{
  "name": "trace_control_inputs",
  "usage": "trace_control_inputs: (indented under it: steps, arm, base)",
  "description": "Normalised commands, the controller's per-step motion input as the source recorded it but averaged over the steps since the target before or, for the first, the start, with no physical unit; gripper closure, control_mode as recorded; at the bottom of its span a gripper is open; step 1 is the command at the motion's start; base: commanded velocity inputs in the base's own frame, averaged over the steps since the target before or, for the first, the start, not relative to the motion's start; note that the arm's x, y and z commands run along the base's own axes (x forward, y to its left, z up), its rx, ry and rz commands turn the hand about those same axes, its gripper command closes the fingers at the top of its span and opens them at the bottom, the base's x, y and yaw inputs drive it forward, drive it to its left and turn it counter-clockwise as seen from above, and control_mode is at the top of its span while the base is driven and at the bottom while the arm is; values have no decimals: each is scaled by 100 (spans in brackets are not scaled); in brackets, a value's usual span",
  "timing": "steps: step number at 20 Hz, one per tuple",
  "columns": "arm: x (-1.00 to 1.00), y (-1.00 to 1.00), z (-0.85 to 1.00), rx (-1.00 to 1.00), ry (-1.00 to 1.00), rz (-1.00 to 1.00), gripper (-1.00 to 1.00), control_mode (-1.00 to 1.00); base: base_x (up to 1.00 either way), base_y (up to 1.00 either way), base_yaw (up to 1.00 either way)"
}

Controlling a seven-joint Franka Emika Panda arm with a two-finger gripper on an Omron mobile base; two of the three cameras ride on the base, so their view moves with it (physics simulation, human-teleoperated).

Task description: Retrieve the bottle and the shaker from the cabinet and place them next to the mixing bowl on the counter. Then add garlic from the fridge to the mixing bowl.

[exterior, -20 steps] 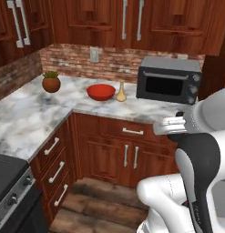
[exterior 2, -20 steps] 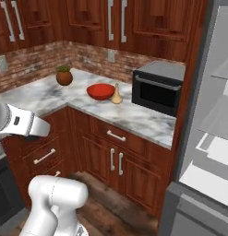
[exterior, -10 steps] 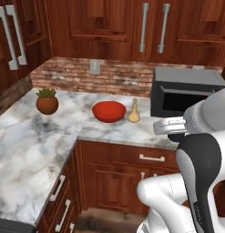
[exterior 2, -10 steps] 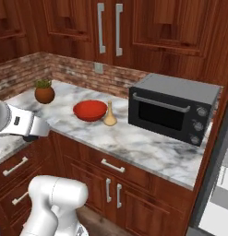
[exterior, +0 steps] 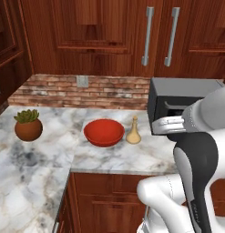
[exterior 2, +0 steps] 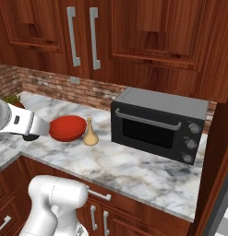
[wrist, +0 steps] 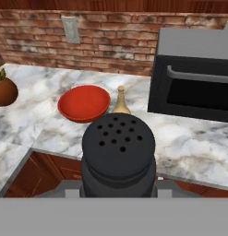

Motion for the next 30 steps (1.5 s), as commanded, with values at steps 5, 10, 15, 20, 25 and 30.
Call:
trace_control_inputs:
  steps: [5, 10, 15, 20, 25, 30]
  arm:
    - [0, 0, 0, 0, 0, 0, 100, 100]
    - [0, 0, 0, 0, 0, 0, 100, 100]
    - [1, 0, -1, 0, 0, 0, 100, -100]
    - [42, 12, 0, 1, 3, 4, 100, -100]
    - [73, 3, 0, 5, 28, 32, 100, -100]
    - [61, -1, -34, 2, 10, 36, 100, -100]
  base:
    - [3, 0, 0]
    - [0, 0, 0]
    - [1, 0, 0]
    - [0, 0, 0]
    - [0, 0, 0]
    - [0, 0, 0]
